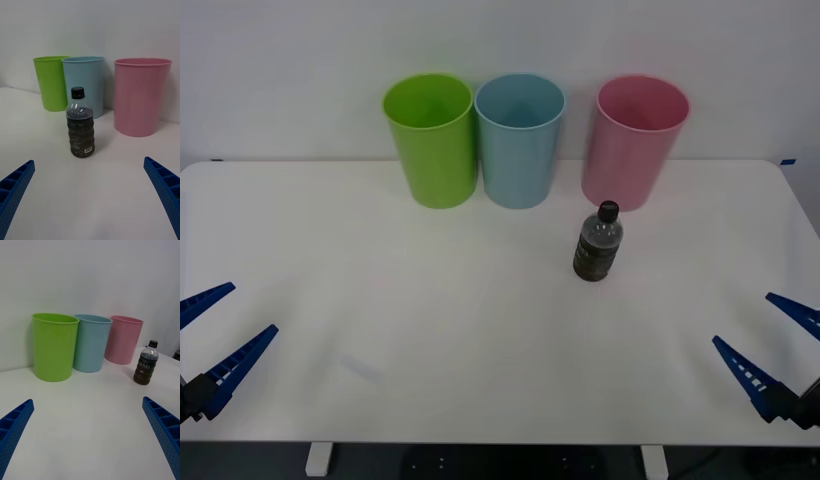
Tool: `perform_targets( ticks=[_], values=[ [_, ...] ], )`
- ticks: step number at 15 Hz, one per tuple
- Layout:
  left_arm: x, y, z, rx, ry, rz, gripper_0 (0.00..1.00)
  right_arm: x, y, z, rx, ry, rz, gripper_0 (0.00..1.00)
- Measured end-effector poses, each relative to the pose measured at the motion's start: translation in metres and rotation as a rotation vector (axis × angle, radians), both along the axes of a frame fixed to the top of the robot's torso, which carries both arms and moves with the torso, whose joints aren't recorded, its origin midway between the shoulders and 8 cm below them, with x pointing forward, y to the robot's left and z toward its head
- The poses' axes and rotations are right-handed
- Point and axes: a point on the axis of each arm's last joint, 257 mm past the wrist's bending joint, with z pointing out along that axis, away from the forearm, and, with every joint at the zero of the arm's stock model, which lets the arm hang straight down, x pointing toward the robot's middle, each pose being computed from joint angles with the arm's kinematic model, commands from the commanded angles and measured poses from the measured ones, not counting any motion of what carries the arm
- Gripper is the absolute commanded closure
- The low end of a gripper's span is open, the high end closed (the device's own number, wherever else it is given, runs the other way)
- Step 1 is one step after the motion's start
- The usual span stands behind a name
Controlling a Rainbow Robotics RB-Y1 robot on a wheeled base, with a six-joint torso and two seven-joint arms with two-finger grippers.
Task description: Grasp the object on the table and drop it into the matching bin: aluminum can to the light blue bin, PET bottle to the pink bin.
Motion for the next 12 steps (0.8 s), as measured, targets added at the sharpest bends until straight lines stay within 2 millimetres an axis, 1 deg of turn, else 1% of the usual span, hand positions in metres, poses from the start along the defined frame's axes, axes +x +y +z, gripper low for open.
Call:
perform_targets(
  ticks=[2, 6, 10, 12],
  values=[
    [0.0, 0.0, 0.0, 0.0, 0.0, 0.0, 0.0, 0.006, 0.008, -0.006, 0.0, 0.006, -0.003, 0.0],
    [0.0, 0.0, 0.0, 0.0, 0.0, 0.0, 0.0, 0.02, 0.02, -0.01, -0.006, 0.003, -0.012, 0.0],
    [0.0, 0.0, 0.0, 0.0, 0.0, 0.0, 0.0, 0.039, 0.028, -0.023, 0.004, 0.011, 0.0, 0.0],
    [0.0, 0.0, 0.0, 0.0, 0.0, 0.0, 0.0, 0.048, 0.035, -0.026, 0.0, 0.004, 0.007, 0.0]
  ],
)
